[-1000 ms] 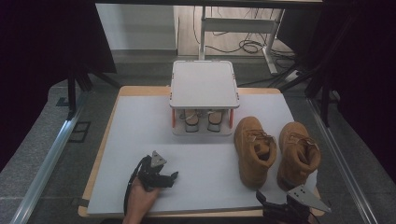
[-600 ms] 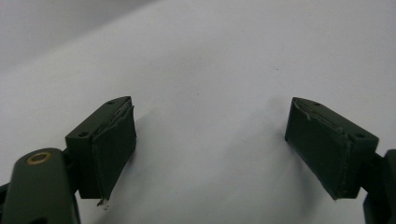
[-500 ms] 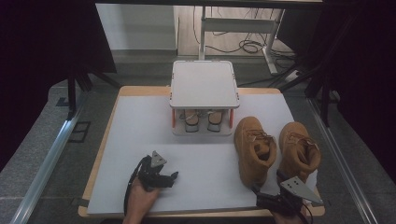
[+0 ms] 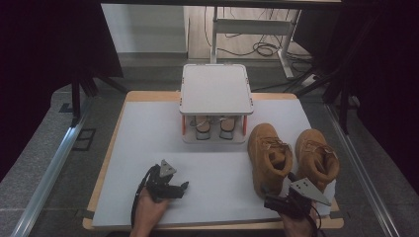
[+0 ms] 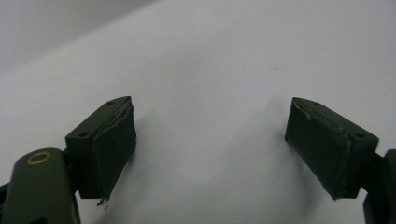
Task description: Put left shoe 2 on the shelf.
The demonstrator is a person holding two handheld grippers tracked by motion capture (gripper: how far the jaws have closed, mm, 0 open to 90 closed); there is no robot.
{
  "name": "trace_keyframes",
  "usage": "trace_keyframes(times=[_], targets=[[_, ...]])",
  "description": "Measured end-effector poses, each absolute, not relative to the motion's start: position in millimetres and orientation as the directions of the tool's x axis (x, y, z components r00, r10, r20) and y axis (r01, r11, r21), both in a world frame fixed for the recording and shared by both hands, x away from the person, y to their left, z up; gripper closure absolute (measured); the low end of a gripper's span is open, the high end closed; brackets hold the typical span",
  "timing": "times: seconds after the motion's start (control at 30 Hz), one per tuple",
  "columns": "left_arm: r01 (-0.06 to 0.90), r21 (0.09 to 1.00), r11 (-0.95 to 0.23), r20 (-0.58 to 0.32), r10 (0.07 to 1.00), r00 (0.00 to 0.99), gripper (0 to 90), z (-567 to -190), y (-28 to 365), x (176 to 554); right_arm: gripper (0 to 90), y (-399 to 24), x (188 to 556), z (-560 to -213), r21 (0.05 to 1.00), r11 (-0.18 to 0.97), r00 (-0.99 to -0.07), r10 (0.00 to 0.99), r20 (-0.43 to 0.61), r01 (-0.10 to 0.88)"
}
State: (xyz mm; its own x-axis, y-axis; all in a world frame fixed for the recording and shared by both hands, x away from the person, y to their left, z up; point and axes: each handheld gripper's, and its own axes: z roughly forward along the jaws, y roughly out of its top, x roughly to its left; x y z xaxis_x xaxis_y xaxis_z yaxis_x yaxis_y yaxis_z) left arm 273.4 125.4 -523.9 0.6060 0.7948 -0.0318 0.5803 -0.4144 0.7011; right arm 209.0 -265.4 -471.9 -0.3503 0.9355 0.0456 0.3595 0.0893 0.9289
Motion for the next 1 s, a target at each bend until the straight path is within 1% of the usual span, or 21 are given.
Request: trace_keyframes(times=[0.67,1.0], targets=[[0.580,0.701,-0.415,-0.031,0.795,0.606,16.2,-524,125,273,0.0,-257,235,-475,0.941,0.057,-0.233,0.972,0.024,0.334],[0.579,0.702,-0.415,-0.030,0.795,0.606,16.3,-524,125,273,0.0,-252,251,-479,0.945,0.008,-0.187,0.981,0.056,0.327]])
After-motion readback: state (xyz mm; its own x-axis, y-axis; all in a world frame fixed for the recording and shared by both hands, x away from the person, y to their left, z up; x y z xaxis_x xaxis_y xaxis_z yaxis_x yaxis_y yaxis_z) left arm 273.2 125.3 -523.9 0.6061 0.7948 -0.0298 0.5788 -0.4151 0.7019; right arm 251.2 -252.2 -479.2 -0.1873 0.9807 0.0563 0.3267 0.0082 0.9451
